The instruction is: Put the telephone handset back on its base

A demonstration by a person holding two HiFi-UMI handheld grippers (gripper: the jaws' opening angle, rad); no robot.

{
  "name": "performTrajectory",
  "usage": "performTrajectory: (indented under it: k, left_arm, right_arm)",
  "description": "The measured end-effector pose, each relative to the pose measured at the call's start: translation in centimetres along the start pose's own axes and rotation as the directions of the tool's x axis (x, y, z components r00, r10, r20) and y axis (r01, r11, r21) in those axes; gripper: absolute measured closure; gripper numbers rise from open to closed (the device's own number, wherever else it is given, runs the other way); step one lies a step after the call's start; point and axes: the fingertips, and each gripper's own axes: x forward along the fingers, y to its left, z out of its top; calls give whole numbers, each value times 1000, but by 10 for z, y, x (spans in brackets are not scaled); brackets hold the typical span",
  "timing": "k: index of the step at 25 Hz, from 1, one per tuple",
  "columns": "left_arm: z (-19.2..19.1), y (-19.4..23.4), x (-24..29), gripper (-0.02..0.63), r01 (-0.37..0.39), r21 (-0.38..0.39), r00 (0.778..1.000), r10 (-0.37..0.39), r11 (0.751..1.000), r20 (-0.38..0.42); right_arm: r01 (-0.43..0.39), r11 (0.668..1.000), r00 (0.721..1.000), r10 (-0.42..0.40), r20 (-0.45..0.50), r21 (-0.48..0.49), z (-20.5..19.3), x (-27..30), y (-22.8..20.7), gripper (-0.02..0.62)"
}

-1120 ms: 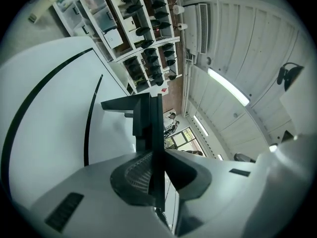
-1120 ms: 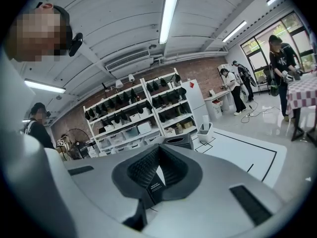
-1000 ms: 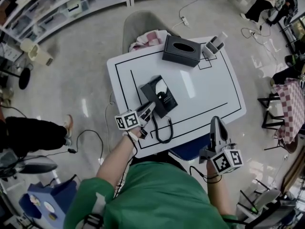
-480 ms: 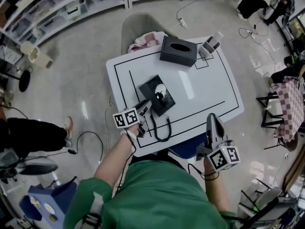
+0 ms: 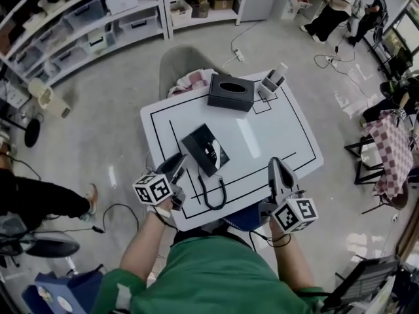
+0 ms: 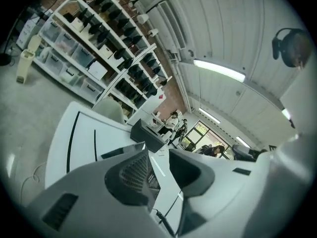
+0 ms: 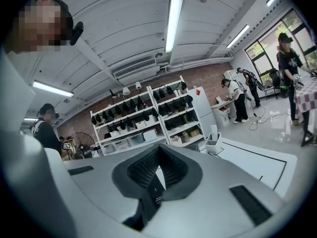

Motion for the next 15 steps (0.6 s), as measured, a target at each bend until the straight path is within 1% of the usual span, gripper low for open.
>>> performTrajectory:
  k: [3, 5, 7, 10, 12, 15]
  left_arm:
    - [23, -35, -14, 465, 19, 110, 999, -24, 994, 43]
    - [37, -59, -21, 465, 28, 203, 997, -42, 979, 68]
    - [47, -81, -29, 465, 30, 292, 995, -58, 956, 86]
    - [60, -114, -42, 465, 31, 402, 991, -81, 915, 108]
    - [69, -133, -50, 465, 23, 464, 988, -91, 885, 124]
    - [73, -155, -64, 465, 4, 534, 986, -91, 845, 137]
  right_arm:
    - [-25, 1000, 1000, 25, 16, -14, 7, 0, 8, 574]
    - [-42, 999, 999, 43, 29, -27, 13, 1, 13, 574]
    - [-57, 997, 998, 59, 39, -44, 20, 1, 19, 574]
    - [-78, 993, 995, 84, 62, -84, 32, -1, 28, 574]
    - [-95, 988, 991, 105, 83, -117, 42, -1, 35, 574]
    - [-106, 983, 988, 122, 99, -151, 53, -6, 46, 574]
